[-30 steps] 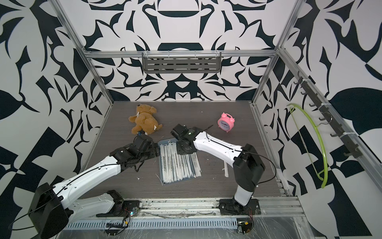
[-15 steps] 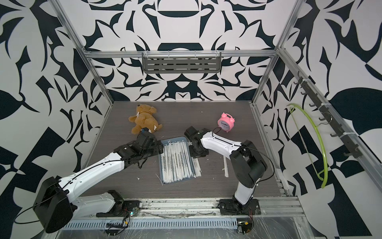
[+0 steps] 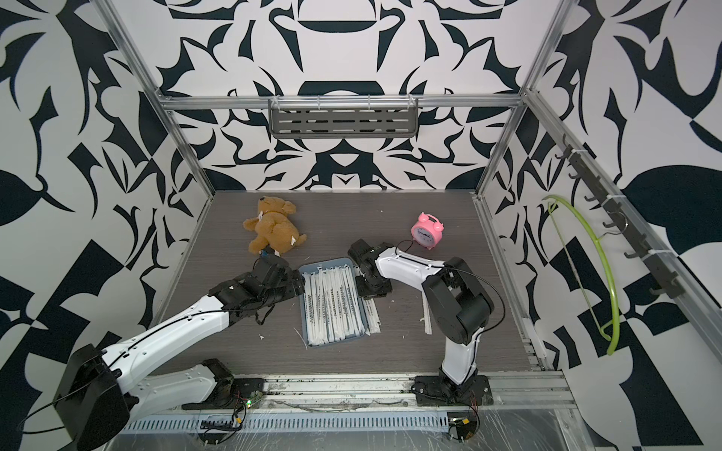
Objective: Put the straws into the storage box
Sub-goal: Pick up the straw from the center of the board.
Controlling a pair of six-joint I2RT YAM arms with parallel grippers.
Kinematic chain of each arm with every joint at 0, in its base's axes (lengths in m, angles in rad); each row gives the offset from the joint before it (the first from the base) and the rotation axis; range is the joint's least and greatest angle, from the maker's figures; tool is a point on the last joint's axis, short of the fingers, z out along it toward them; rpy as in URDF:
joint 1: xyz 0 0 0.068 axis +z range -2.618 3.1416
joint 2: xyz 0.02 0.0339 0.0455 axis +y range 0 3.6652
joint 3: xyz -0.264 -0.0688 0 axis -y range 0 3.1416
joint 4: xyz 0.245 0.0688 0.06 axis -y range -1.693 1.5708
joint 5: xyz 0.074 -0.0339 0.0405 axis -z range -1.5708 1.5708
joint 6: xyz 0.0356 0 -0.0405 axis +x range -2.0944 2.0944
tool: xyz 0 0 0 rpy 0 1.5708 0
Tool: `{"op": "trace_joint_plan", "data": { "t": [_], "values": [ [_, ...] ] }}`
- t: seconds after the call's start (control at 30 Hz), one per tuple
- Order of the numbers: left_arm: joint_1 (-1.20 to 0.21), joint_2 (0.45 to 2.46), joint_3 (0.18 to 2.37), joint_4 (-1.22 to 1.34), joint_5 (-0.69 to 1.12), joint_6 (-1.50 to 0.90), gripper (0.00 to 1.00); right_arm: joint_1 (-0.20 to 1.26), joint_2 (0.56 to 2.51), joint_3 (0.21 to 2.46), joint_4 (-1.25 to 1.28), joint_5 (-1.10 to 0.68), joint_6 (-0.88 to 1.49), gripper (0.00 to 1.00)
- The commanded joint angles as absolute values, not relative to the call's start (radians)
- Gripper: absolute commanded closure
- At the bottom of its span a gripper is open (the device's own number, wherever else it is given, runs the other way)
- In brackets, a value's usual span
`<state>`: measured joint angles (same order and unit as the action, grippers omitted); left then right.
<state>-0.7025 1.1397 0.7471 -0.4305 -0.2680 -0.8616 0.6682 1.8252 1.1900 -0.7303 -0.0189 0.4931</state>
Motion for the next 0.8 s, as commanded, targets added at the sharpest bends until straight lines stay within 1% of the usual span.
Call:
{"op": "trace_joint_plan", "data": {
  "t": [0.0, 0.1, 0.17, 0.3, 0.37, 0.43, 0.53, 0.57, 0.67, 0.77],
  "values": [
    [-0.706, 1.15, 0.742, -0.42, -0.262, -0.867, 0.18, 0.668, 1.822, 1.21, -0.723, 0.005, 0.484, 0.72],
    [-0.706, 1.156, 0.75, -0.426, -0.261, -0.861, 0.18, 0.638, 1.824, 1.184, -0.715, 0.011, 0.475, 0.75],
    [-0.706, 1.157, 0.758, -0.433, -0.257, -0.857, 0.18, 0.606, 1.805, 1.167, -0.715, 0.018, 0.465, 0.75],
    [-0.706, 1.149, 0.747, -0.44, -0.262, -0.861, 0.18, 0.544, 1.773, 1.155, -0.727, 0.005, 0.433, 0.71],
    [-0.706, 1.147, 0.737, -0.429, -0.262, -0.867, 0.18, 0.528, 1.774, 1.158, -0.745, -0.007, 0.419, 0.67],
    [-0.706, 1.15, 0.743, -0.431, -0.26, -0.866, 0.18, 0.526, 1.761, 1.158, -0.753, -0.002, 0.415, 0.63],
    [-0.709, 1.149, 0.751, -0.437, -0.264, -0.865, 0.18, 0.544, 1.731, 1.178, -0.788, 0.007, 0.411, 0.62],
    [-0.708, 1.146, 0.749, -0.435, -0.265, -0.866, 0.18, 0.562, 1.724, 1.187, -0.798, 0.021, 0.417, 0.64],
    [-0.708, 1.15, 0.747, -0.441, -0.267, -0.865, 0.18, 0.633, 1.723, 1.193, -0.789, 0.034, 0.452, 0.76],
    [-0.708, 1.158, 0.751, -0.445, -0.266, -0.863, 0.18, 0.675, 1.761, 1.207, -0.776, 0.044, 0.48, 0.82]
  ]
}}
